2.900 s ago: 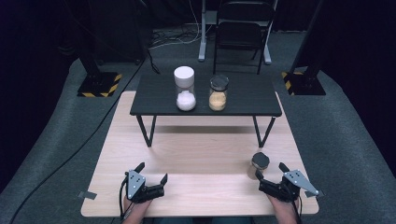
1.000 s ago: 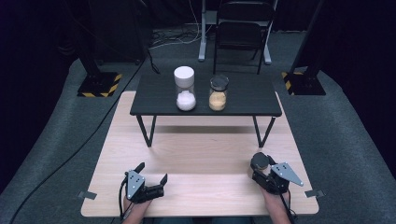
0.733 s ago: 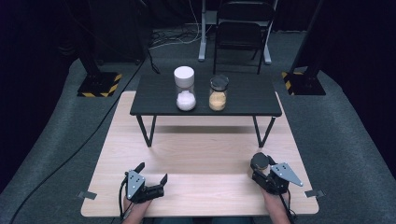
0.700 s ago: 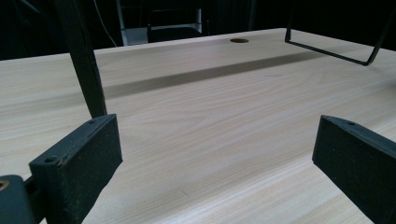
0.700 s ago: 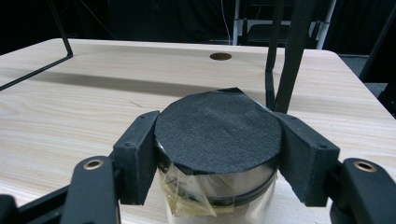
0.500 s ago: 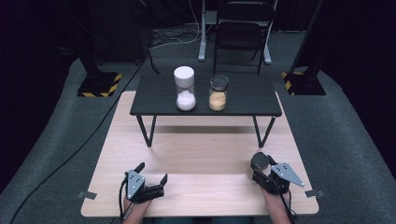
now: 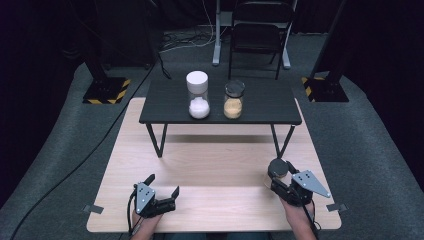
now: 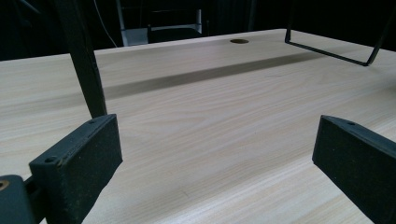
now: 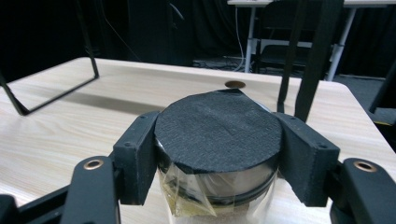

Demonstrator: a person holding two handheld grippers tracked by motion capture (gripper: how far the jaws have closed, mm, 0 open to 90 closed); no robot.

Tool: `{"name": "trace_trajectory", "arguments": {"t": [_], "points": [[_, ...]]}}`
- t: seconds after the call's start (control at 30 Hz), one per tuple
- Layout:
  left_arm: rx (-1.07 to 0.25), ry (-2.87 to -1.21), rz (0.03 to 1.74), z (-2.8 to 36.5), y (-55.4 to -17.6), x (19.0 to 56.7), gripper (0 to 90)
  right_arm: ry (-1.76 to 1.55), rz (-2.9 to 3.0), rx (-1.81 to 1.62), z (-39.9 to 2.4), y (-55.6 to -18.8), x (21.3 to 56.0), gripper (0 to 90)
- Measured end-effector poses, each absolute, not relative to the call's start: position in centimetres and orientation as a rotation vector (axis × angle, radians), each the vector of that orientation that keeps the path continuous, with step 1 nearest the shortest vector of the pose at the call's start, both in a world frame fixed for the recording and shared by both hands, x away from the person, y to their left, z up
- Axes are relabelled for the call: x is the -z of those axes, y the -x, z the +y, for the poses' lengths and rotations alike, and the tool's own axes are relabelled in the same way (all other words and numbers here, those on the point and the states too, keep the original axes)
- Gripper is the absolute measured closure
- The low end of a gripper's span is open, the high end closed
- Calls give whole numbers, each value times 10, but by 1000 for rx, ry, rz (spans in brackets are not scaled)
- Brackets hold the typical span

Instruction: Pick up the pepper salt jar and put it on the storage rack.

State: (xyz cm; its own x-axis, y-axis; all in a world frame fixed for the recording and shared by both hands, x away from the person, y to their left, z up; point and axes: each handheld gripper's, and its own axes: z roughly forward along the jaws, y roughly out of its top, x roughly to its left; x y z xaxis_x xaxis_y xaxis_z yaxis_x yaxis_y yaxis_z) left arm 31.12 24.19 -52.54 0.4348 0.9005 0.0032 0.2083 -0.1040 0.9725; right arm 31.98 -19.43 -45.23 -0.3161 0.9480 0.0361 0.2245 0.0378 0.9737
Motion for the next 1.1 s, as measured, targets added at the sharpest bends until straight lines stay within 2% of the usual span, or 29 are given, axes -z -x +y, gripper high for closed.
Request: {"name": "trace_trajectory", "arguments": {"t": [0.57,1.1], "points": [[-789,-1592,998,242,-311,525,11,-1144,1632,-1357,-191,-320,426,343],[-789,-1593,998,242,-311,525,11,-1122,1634,-1373,-190,-320,415,343]]}}
